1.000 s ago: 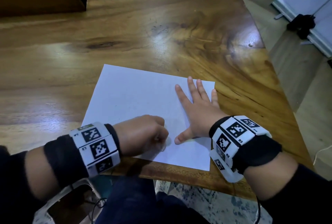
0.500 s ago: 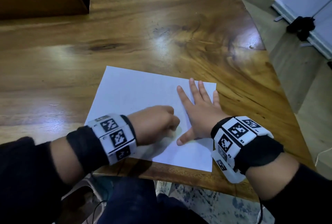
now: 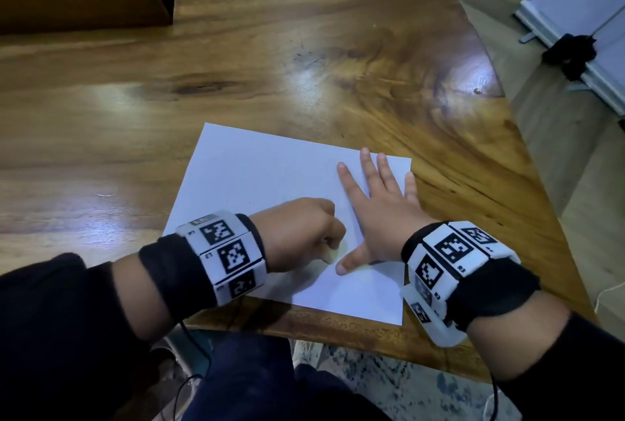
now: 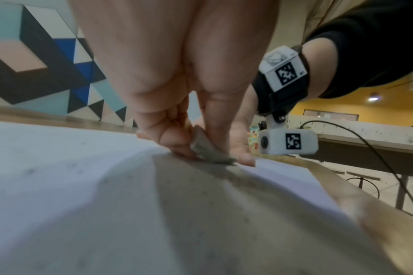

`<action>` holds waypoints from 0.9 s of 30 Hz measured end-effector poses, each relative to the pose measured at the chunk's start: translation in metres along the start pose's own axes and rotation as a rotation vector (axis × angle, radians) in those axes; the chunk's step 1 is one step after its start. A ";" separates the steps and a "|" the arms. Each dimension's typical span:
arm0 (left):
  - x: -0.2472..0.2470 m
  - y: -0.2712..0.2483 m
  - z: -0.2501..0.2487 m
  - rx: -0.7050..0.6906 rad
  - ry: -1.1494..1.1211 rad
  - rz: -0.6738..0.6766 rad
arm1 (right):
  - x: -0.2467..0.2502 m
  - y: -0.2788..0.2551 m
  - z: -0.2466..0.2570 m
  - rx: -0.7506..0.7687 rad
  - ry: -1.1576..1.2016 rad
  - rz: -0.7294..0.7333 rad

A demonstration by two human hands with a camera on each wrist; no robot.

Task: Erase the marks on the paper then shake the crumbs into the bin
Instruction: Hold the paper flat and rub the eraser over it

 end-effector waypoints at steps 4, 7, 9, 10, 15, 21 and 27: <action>0.000 -0.018 0.015 0.035 -0.053 -0.004 | 0.000 -0.001 -0.001 -0.001 0.003 0.005; 0.004 -0.035 0.025 0.041 -0.062 -0.013 | 0.000 -0.001 -0.001 -0.001 0.001 0.007; 0.005 -0.036 0.025 0.062 -0.036 0.023 | -0.001 0.000 -0.001 0.000 0.000 0.007; 0.007 -0.032 0.023 0.071 -0.031 0.026 | -0.001 0.000 -0.001 -0.002 -0.001 0.006; 0.018 0.008 0.011 0.071 -0.011 -0.074 | -0.001 0.000 -0.001 0.002 -0.003 0.008; -0.010 -0.030 0.007 -0.039 -0.002 0.114 | 0.000 0.000 -0.001 0.005 0.002 0.009; 0.017 -0.002 0.019 0.071 0.043 -0.099 | -0.001 0.001 -0.001 0.004 0.002 -0.001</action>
Point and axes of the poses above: each hand's wrist, its own y-axis towards the middle knuckle, its own x-axis out of the back of the hand, z = x × y, the point moved 4 cm from there along y, towards the middle knuckle, and after that the axes turned 1 degree about -y, right-handed, at the moved point
